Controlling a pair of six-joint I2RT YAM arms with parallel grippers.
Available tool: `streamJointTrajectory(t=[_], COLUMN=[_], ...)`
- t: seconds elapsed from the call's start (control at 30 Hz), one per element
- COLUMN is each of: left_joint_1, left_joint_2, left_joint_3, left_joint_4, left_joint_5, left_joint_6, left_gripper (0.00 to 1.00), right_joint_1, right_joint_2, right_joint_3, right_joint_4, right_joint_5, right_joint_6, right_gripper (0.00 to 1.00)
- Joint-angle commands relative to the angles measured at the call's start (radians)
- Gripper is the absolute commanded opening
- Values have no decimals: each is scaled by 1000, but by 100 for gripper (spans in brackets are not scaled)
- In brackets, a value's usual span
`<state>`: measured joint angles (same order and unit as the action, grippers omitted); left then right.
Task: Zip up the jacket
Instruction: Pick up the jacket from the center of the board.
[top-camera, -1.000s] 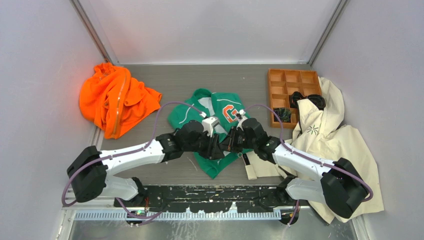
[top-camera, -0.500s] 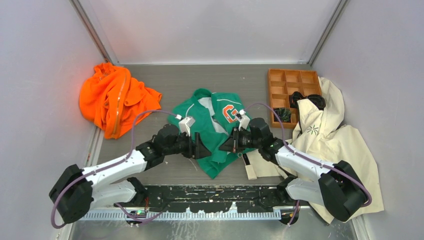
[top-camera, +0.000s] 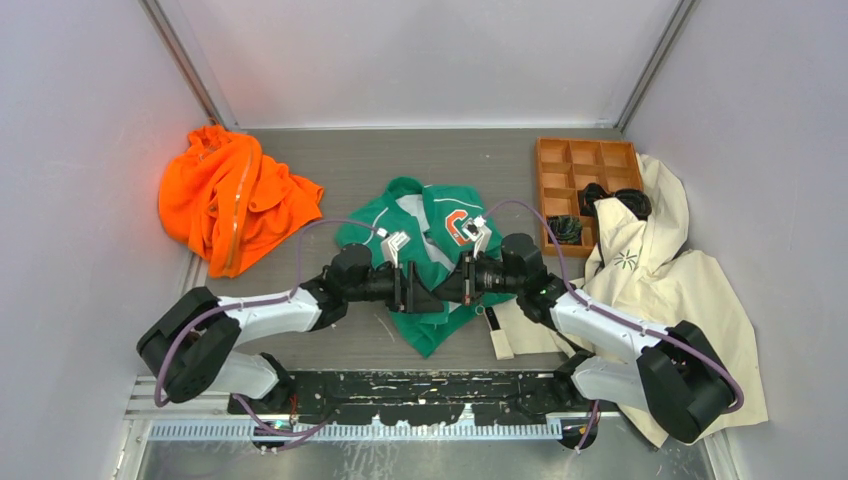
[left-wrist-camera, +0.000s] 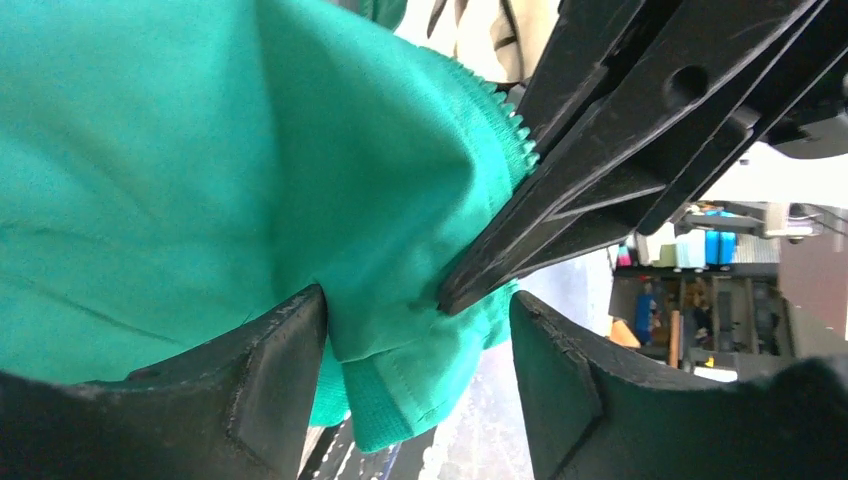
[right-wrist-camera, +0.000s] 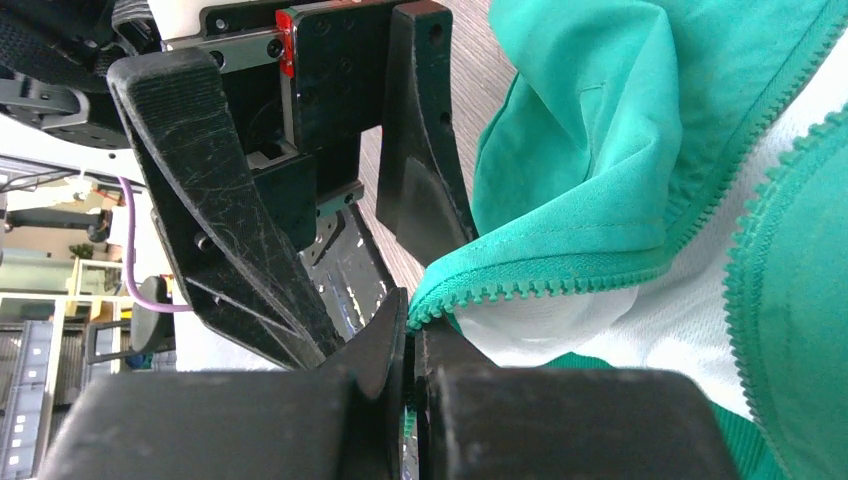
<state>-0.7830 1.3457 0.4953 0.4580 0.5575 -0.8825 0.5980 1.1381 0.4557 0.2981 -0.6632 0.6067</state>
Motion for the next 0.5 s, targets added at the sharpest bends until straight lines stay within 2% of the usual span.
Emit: streamJointTrajectory(t=[0.0, 0.2, 0.37, 0.47], left_joint_1=[-2, -7, -7, -7], left_joint_2=[37, 106, 132, 137], left_joint_3=[2, 13, 6, 9], left_joint_4=[227, 305, 352, 356], left_joint_5=[74, 113, 133, 145], left_joint_6=[-70, -110, -130, -130], left_gripper=[65, 45, 33, 15], right_joint_1=[-3, -5, -9, -13], right_joint_2=[-21, -25, -26, -28], right_joint_3=[6, 8, 12, 14], right_joint_4=[91, 90, 82, 78], right_joint_5=[-18, -5, 7, 14], right_joint_6=[-12, -12, -20, -26], right_gripper=[3, 3, 3, 4])
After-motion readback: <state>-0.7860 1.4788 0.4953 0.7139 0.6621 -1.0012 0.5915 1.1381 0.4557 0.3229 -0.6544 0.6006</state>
